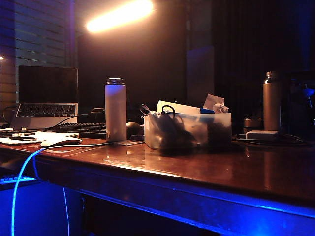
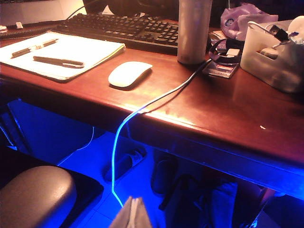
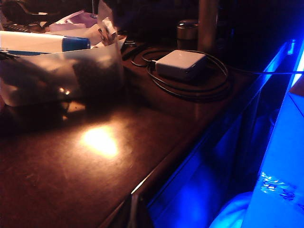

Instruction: Pick up the liquid glue and place it into the translucent box.

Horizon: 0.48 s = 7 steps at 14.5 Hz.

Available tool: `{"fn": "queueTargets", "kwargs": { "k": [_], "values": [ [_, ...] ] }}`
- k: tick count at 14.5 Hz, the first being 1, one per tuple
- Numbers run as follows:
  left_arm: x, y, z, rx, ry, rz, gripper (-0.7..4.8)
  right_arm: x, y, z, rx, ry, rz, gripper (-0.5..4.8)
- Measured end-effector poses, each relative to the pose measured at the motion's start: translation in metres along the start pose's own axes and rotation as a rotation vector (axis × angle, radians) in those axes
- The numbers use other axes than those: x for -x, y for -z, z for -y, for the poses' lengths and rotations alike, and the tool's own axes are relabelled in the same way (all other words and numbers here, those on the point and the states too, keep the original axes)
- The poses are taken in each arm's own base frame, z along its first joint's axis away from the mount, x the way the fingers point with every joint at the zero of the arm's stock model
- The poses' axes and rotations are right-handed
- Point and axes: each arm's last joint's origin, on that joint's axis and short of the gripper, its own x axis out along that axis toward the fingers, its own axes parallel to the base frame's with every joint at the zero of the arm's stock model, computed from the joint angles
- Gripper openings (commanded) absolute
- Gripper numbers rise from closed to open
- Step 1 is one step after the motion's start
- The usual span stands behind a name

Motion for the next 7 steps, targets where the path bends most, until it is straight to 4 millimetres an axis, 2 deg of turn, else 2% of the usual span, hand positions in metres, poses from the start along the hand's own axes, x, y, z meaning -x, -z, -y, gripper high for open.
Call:
{"fn": "queueTargets", "kwargs": {
  "k": [7],
  "values": [
    [0.0,0.0,0.0,0.0,0.0,0.0,-0.05,0.0,0.0011,0.0001,0.0,0.001,-0.012,-0.05]
  ]
}}
